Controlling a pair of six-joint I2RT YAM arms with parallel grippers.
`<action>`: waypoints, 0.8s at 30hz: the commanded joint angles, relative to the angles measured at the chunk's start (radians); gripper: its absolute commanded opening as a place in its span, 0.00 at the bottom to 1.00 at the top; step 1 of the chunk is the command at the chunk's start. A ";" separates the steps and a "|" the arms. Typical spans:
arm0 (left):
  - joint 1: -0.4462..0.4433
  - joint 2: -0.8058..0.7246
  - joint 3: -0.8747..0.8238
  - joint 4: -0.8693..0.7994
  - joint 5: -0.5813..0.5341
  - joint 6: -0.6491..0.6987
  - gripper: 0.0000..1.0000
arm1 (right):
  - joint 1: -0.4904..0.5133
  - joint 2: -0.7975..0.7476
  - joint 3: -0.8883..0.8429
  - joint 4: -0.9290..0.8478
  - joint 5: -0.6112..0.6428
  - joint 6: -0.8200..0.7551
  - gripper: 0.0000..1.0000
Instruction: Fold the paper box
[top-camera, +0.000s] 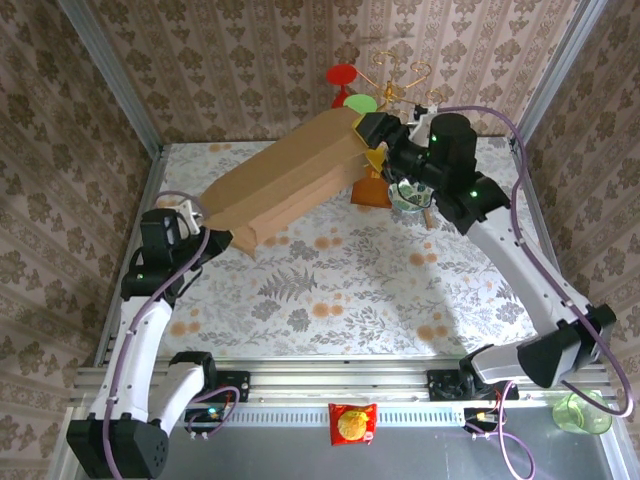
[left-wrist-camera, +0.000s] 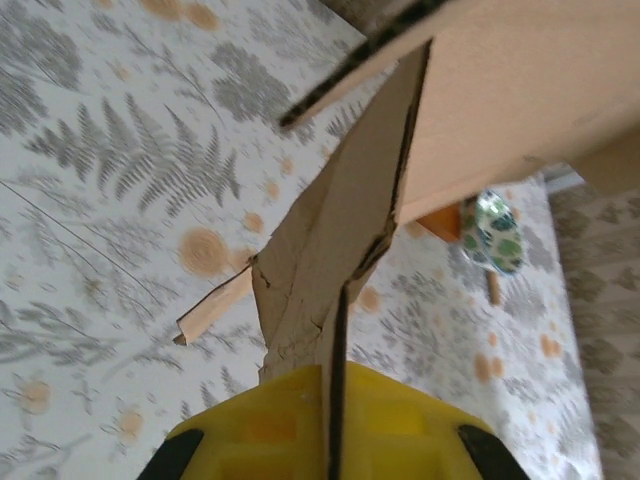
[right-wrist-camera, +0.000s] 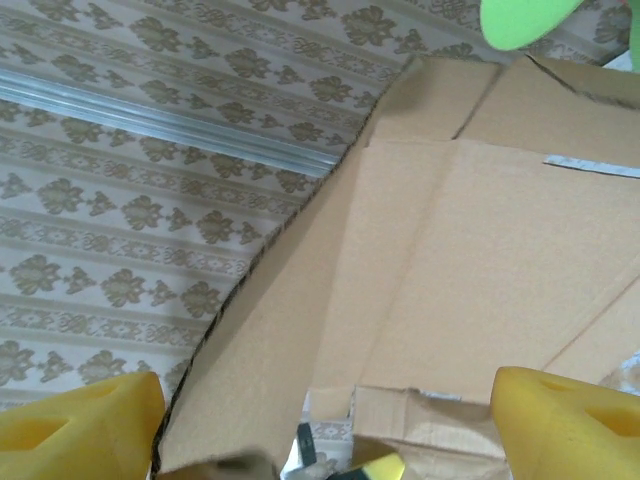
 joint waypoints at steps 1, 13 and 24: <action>0.000 -0.021 -0.053 0.038 0.216 -0.126 0.00 | 0.010 0.065 0.057 -0.037 -0.015 -0.056 0.86; -0.045 -0.134 -0.389 0.470 0.370 -0.561 0.00 | 0.051 0.288 0.371 -0.109 -0.041 -0.087 0.91; -0.024 -0.172 -0.522 0.670 0.337 -0.762 0.00 | 0.115 0.124 0.096 -0.097 0.120 -0.143 0.86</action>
